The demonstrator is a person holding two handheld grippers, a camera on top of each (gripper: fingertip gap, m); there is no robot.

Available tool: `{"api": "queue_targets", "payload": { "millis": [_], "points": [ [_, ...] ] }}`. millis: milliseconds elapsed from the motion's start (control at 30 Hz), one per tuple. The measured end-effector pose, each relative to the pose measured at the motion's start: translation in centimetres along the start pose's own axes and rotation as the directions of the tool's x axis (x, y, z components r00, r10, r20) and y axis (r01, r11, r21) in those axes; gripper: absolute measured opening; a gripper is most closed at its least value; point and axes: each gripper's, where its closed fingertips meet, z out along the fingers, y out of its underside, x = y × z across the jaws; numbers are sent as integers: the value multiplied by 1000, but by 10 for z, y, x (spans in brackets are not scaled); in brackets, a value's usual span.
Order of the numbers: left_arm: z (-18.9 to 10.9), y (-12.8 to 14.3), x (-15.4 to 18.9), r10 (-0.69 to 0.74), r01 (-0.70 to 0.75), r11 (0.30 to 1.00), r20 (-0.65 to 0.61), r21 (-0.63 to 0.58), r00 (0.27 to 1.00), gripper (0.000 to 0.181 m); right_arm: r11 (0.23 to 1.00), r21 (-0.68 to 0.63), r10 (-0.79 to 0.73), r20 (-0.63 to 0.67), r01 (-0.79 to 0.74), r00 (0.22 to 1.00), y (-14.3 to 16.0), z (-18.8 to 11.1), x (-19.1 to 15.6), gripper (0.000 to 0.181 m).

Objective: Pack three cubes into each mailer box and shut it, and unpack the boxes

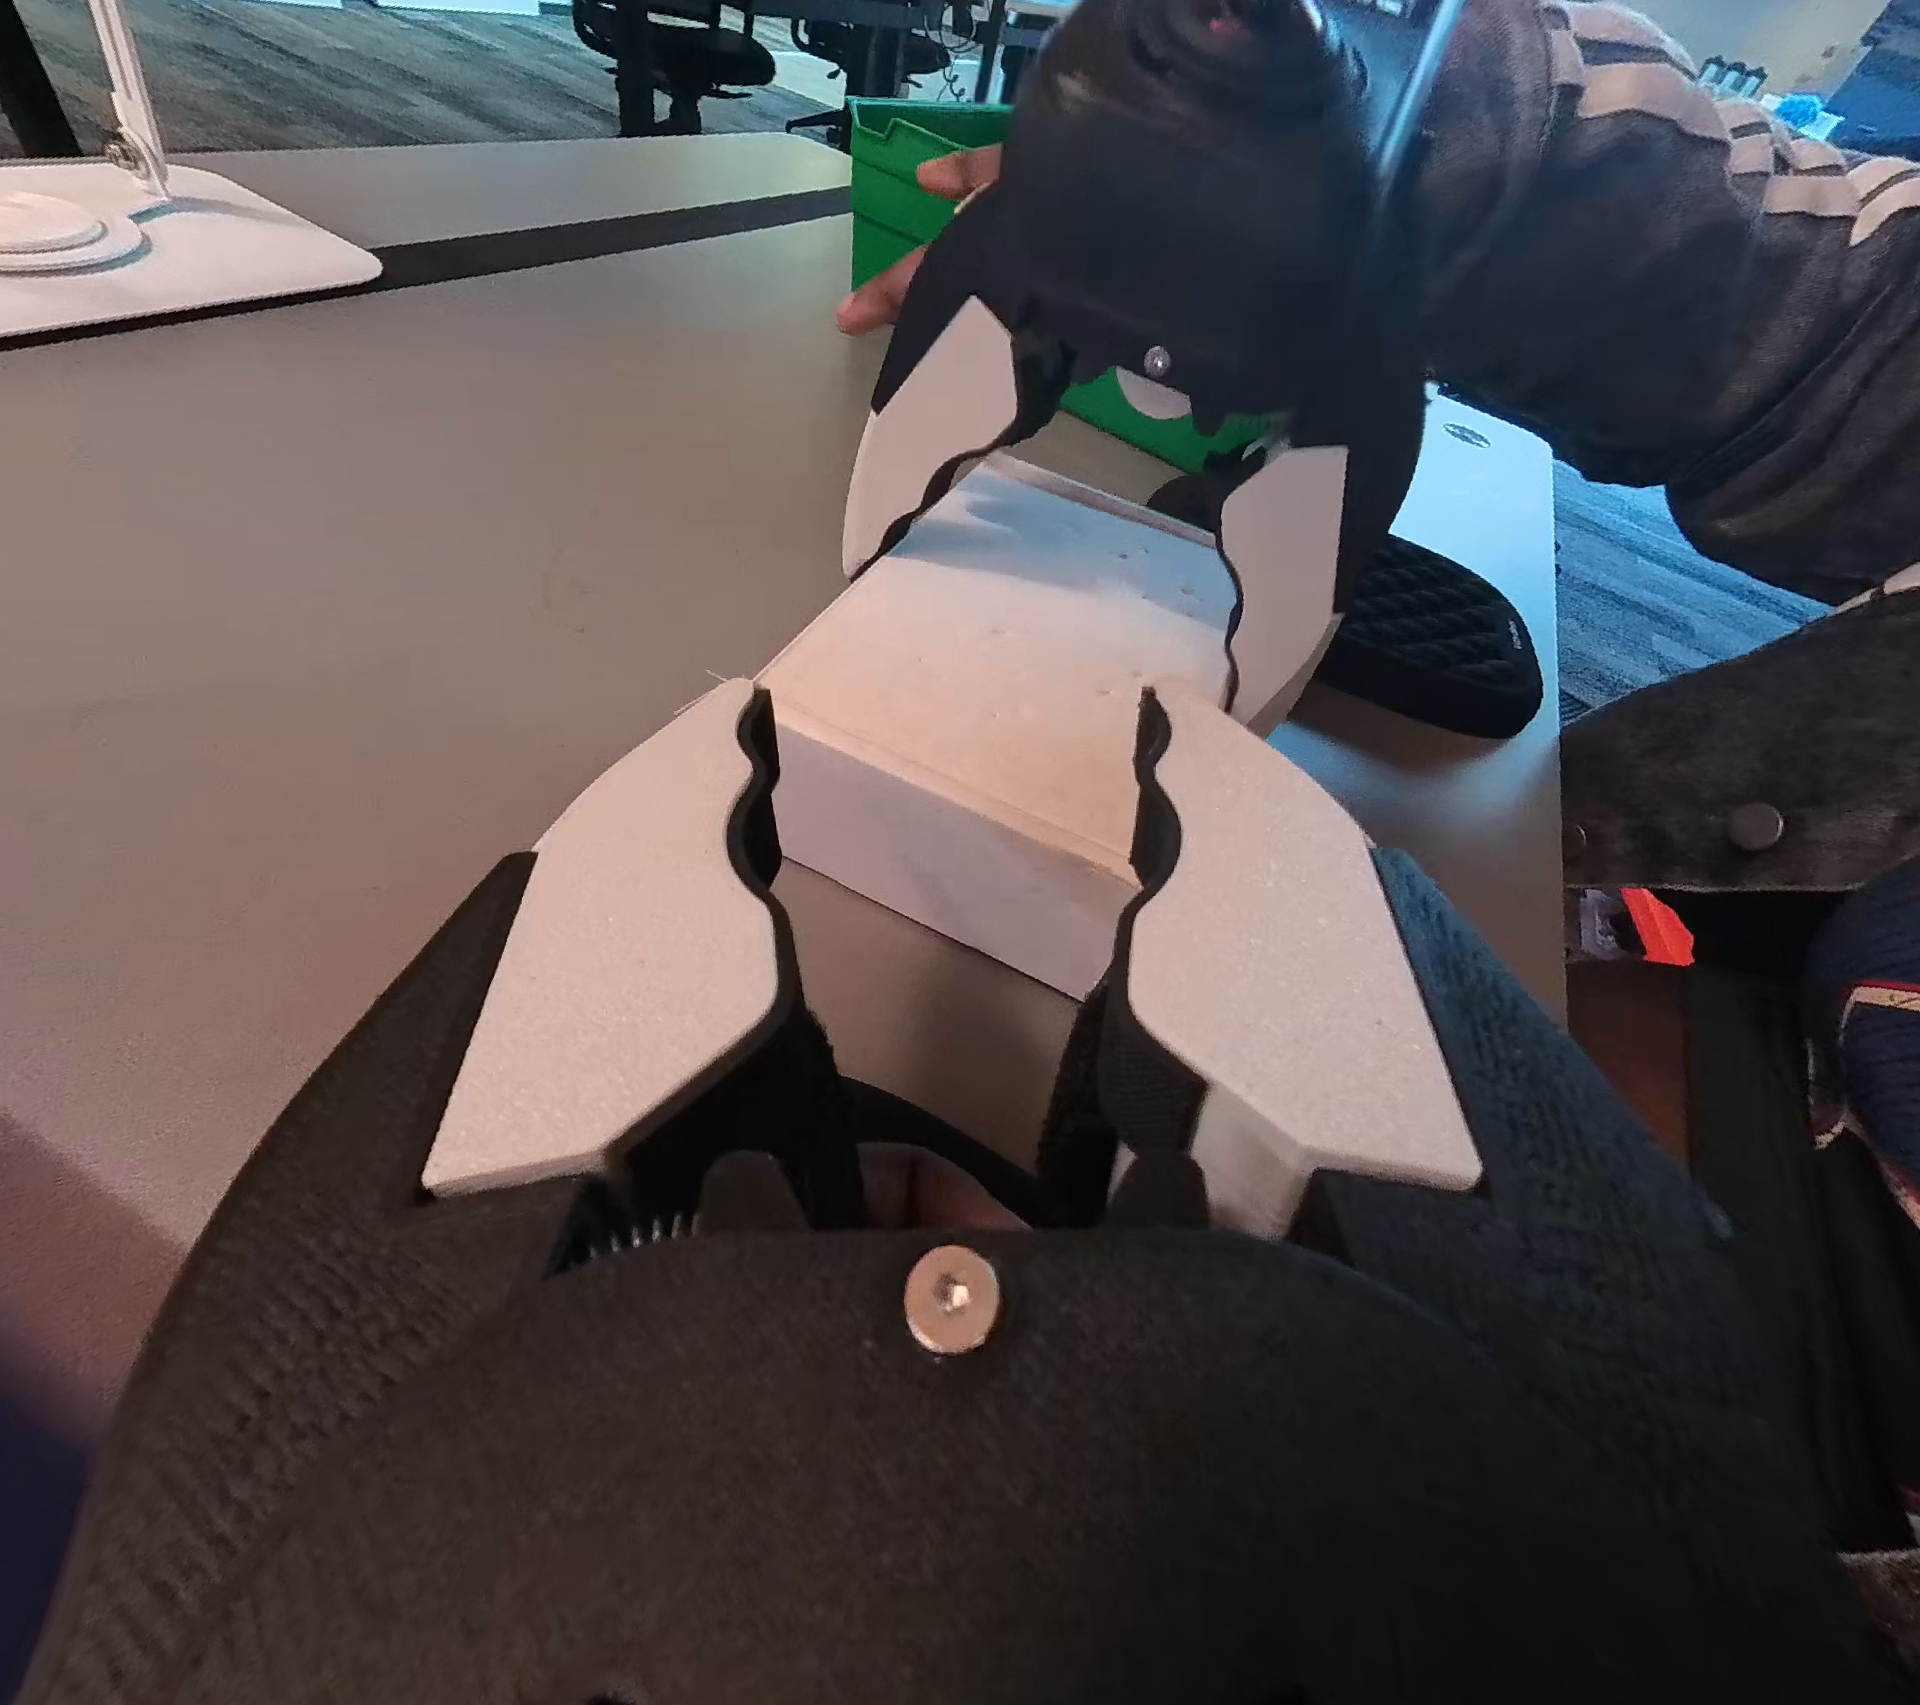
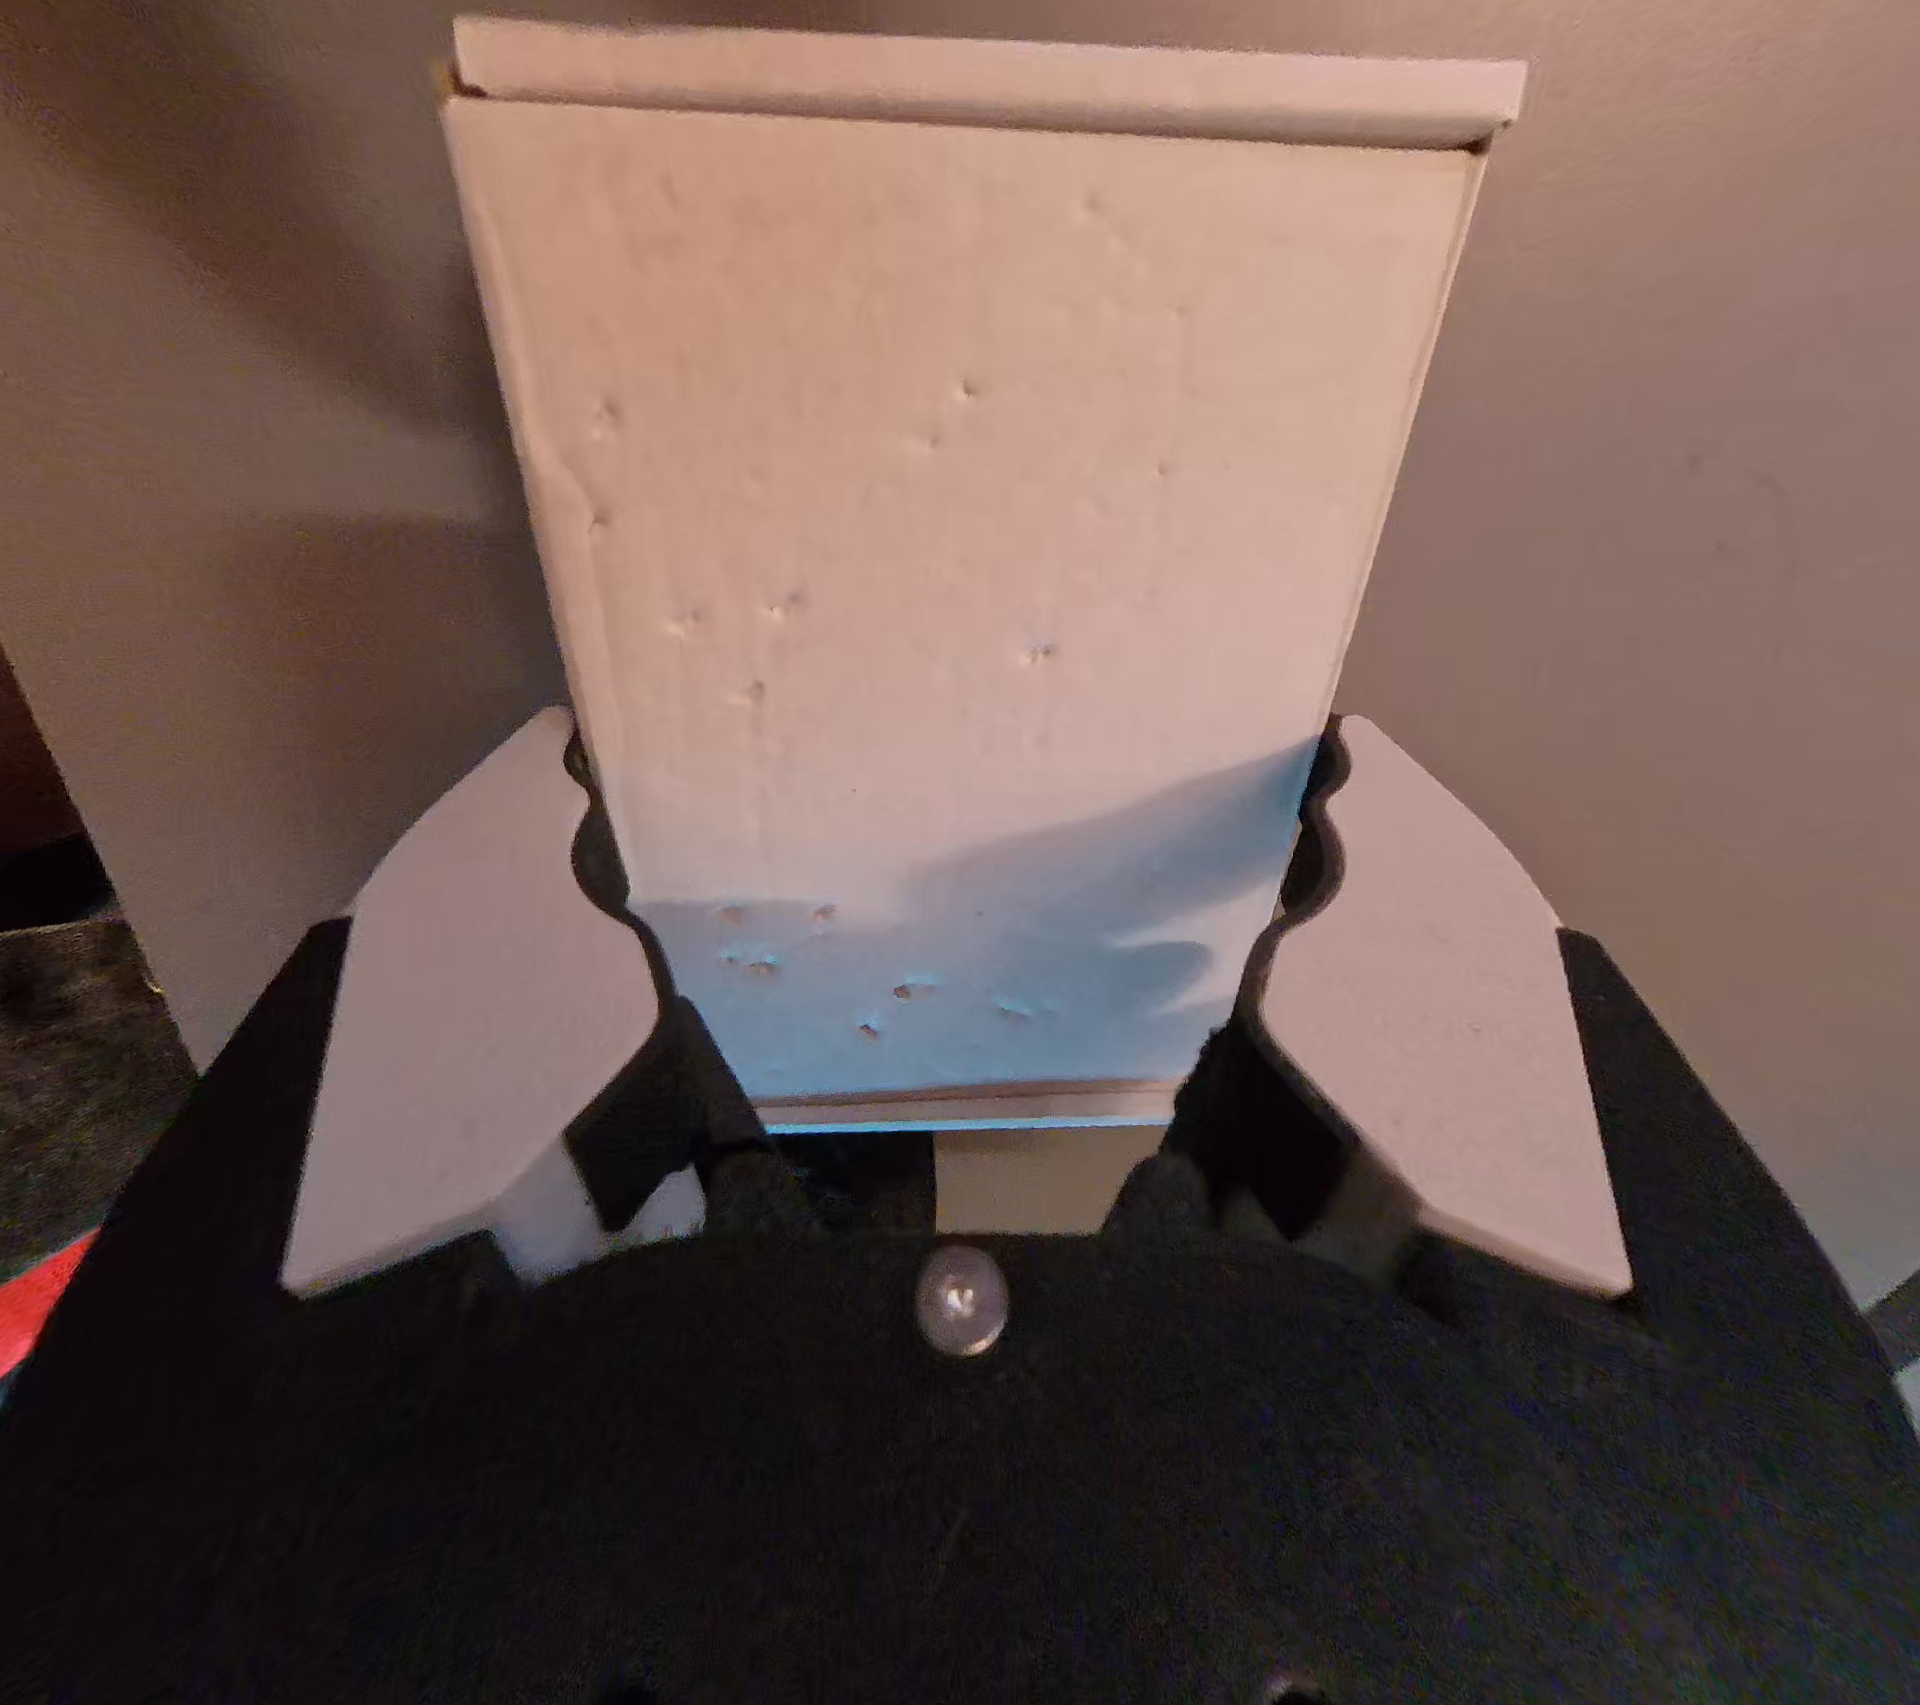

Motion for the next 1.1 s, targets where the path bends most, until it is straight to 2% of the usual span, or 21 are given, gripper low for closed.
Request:
{"api": "queue_targets", "payload": {
  "millis": [200,300,400,567,833,933,1100],
  "points": [
    [0,0,-1,-2,2,1000,3,-3,1000,66,999,26,30,-5,-30,1000,2,-14,5,125],
    [0,1,-1,-2,2,1000,5,-5,1000,66,996,62,60,-30,-58,998,9,-33,12,125],
    [1,2,-1,-3,4,1000,7,-9,1000,66,992,73,105,-82,-99,991,31,-59,25,125],
    [1,2,-2,-13,13,1000,13,-12,1000,65,960,136,262,-142,-243,955,93,-112,42,125],
    [1,3,-5,-43,43,999,16,-13,999,64,843,181,538,-281,-507,794,235,-169,55,125],
    [1,3,-6,-54,54,998,15,-10,998,63,785,157,617,-289,-599,732,280,-170,50,125],
    [1,3,-7,-65,65,998,14,-13,998,63,706,92,697,-270,-702,665,338,-140,39,125]
  ]
}}
